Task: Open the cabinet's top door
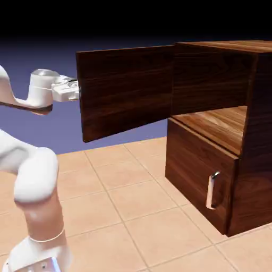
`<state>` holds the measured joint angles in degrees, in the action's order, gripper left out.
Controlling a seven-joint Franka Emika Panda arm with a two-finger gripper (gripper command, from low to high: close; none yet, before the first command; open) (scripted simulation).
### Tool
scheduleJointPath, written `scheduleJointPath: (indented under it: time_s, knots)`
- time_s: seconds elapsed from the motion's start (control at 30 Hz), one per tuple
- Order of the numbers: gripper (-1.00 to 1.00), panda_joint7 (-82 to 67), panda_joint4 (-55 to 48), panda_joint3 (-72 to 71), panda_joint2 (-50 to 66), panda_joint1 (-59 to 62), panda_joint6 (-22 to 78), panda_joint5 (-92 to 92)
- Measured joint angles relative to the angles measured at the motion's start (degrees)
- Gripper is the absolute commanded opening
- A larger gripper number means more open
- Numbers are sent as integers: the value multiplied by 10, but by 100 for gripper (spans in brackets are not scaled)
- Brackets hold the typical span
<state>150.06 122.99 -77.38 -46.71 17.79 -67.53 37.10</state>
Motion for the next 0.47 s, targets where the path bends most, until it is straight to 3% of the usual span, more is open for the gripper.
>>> scheduleJointPath:
  time_s: [0.47]
  knots:
    - [-100, -73, -281, -165, -87, 278, 168, -77]
